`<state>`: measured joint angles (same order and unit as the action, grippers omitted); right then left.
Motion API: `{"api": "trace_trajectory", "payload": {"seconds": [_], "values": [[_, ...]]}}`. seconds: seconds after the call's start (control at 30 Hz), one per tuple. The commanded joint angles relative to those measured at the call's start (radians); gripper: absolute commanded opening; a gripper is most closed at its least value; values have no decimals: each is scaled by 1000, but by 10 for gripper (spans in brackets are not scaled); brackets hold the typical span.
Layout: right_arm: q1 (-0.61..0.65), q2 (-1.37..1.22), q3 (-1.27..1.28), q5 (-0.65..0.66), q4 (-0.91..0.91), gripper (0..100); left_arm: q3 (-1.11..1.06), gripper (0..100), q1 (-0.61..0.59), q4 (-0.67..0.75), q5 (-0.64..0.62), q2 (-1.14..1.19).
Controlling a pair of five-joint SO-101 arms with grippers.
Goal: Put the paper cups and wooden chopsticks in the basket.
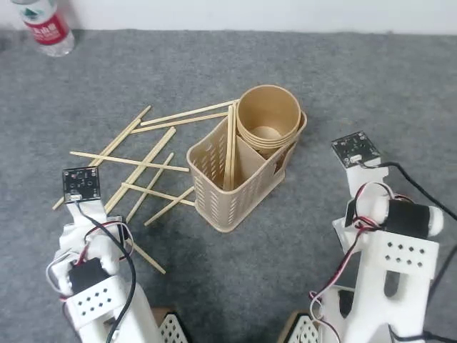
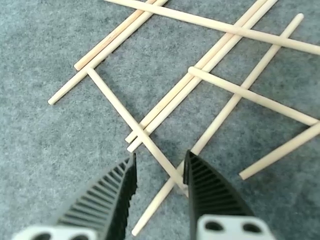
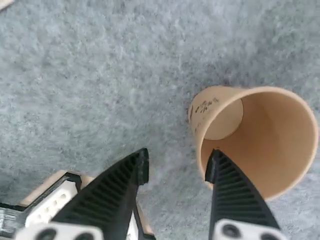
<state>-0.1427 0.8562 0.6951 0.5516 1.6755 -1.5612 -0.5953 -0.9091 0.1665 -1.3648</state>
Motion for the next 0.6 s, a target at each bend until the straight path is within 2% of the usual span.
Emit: {"api": "trace_trajectory", "payload": {"seconds": [0.0, 0.2, 0.33, 0.4, 0.5, 0.53, 0.57], "values": [[2, 16, 34, 38, -54, 205, 7, 148, 2, 18, -5, -11], [2, 16, 155, 40, -177, 205, 7, 148, 2, 18, -5, -11], [-2, 16, 230, 95, -254, 203, 7, 148, 2, 18, -5, -11], [-35, 16, 269, 115, -311, 162, 7, 148, 2, 18, -5, -11], [-116, 19, 285, 160, -377, 25, 7, 148, 3, 18, -5, -11], [-142, 25, 284, 180, -390, 0, 7, 148, 3, 18, -5, -11], [-165, 28, 273, 196, -397, 17, 7, 148, 3, 20, -5, -11]]}}
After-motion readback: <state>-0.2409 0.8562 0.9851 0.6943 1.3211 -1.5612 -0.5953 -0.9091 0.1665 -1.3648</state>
